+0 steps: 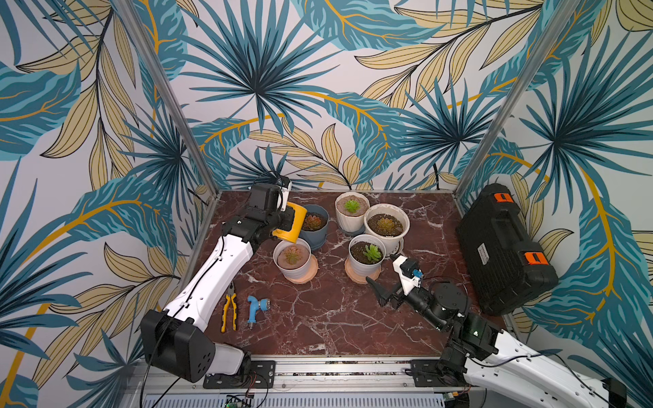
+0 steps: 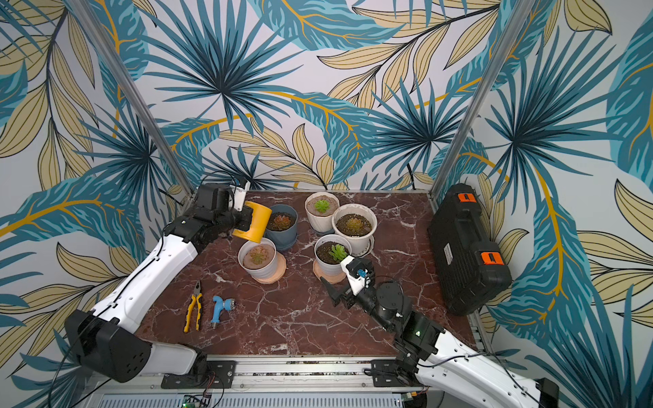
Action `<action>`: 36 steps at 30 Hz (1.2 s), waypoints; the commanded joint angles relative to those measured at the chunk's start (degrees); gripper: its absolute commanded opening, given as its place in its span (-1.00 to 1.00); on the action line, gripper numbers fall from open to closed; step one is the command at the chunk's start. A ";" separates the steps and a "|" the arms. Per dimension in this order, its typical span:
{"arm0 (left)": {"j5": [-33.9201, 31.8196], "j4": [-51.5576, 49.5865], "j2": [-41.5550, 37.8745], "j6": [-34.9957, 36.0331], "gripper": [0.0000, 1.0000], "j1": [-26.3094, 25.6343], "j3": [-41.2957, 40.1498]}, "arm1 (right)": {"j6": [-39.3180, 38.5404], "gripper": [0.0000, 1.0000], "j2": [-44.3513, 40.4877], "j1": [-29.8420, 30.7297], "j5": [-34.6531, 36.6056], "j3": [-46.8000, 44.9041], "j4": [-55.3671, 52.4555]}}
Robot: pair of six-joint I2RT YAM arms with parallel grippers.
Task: Water the succulent around the soil edge
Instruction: Water the soil of the potted plant with water.
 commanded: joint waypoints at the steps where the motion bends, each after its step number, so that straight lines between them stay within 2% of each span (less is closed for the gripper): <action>1: -0.90 1.41 -2.00 0.57 -1.00 0.56 -1.06 | -0.28 0.99 -0.66 0.10 -0.41 0.65 -0.08; 5: -2.30 2.43 -3.01 0.54 -1.00 1.26 -1.82 | -0.32 0.99 -0.58 0.11 -0.38 0.62 -0.06; 36: -1.46 2.63 -2.88 0.58 -1.00 4.12 -3.09 | -0.36 0.99 -0.25 0.15 -0.44 0.60 0.11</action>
